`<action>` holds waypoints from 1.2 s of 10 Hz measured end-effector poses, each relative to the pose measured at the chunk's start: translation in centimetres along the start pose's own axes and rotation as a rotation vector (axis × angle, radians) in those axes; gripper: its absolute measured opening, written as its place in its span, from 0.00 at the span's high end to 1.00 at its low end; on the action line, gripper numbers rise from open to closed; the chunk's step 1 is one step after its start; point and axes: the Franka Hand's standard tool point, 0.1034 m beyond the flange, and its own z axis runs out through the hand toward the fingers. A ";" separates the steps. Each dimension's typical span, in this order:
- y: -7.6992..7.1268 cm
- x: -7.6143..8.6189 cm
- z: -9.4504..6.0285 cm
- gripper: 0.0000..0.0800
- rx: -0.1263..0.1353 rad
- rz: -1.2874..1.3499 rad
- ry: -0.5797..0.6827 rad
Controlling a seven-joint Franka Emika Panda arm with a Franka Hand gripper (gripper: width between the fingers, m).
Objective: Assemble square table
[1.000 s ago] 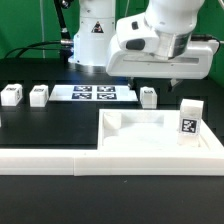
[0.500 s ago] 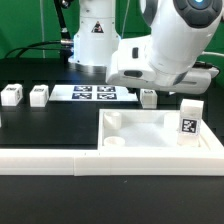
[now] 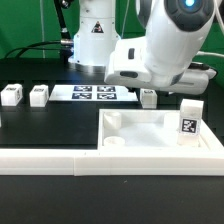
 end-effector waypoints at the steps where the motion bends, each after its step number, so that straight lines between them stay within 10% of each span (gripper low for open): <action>1: -0.5 -0.1 0.7 0.19 0.031 0.007 -0.018; 2: -0.8 -0.2 1.2 0.19 0.079 -0.007 -0.036; 7: -0.2 -0.1 1.9 0.19 0.054 -0.019 -0.034; 9: 0.0 0.0 1.9 0.55 0.057 -0.015 -0.033; 12: 0.2 0.0 1.8 0.64 0.061 -0.011 -0.034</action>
Offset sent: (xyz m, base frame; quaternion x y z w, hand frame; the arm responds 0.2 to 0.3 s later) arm -0.0145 0.0061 -0.0181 -0.0379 0.0084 -0.0494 0.9980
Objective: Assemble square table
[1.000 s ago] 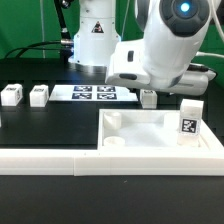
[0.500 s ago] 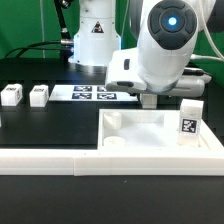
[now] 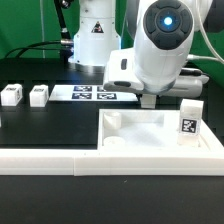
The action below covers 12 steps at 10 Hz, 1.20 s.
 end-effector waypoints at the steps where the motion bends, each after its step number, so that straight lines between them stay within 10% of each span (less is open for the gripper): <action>1: 0.1 0.0 0.0 0.64 0.001 0.001 0.000; 4: 0.7 0.0 -0.6 0.64 -0.004 -0.003 0.001; 6: 3.5 -0.8 -8.1 0.64 -0.041 -0.036 0.081; 8: 5.7 -2.3 -11.0 0.64 -0.051 -0.058 0.102; 12: 5.9 -0.8 -12.7 0.64 -0.058 -0.076 0.262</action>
Offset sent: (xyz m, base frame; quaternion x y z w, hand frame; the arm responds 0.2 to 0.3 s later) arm 0.0000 0.0000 0.0000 0.0000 0.0000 0.0000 1.0000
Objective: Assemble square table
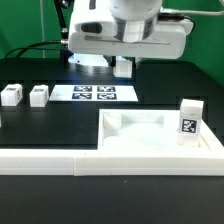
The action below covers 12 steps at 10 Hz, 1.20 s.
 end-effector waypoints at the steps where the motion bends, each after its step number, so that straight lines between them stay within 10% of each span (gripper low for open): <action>1: 0.6 1.7 -1.7 0.64 0.008 -0.006 0.111; 4: 2.1 5.7 -8.7 0.64 -0.020 -0.070 0.432; 9: 2.7 7.1 -8.8 0.64 -0.034 -0.064 0.805; 12: 3.8 8.3 -10.0 0.64 0.063 -0.049 1.001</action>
Offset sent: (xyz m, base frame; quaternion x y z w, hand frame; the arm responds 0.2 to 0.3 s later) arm 0.0790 -0.0265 0.0460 -0.0868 0.2285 -0.1109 0.9633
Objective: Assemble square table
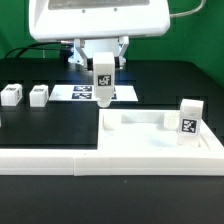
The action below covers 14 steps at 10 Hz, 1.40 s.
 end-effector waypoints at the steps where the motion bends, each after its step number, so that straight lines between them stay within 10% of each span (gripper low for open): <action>1: -1.1 0.6 -0.1 0.64 0.003 0.012 0.032; 4: 0.8 1.1 -0.5 0.64 -0.100 -0.011 0.181; 8: 2.0 0.1 1.1 0.64 -0.128 -0.028 0.194; 11: -0.4 1.9 3.1 0.64 -0.011 0.029 0.150; 14: -0.9 2.5 2.8 0.64 0.002 0.035 0.142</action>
Offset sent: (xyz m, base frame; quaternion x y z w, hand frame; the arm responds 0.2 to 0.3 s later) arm 0.0000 0.0000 0.0000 0.0000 0.1296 0.0000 0.9916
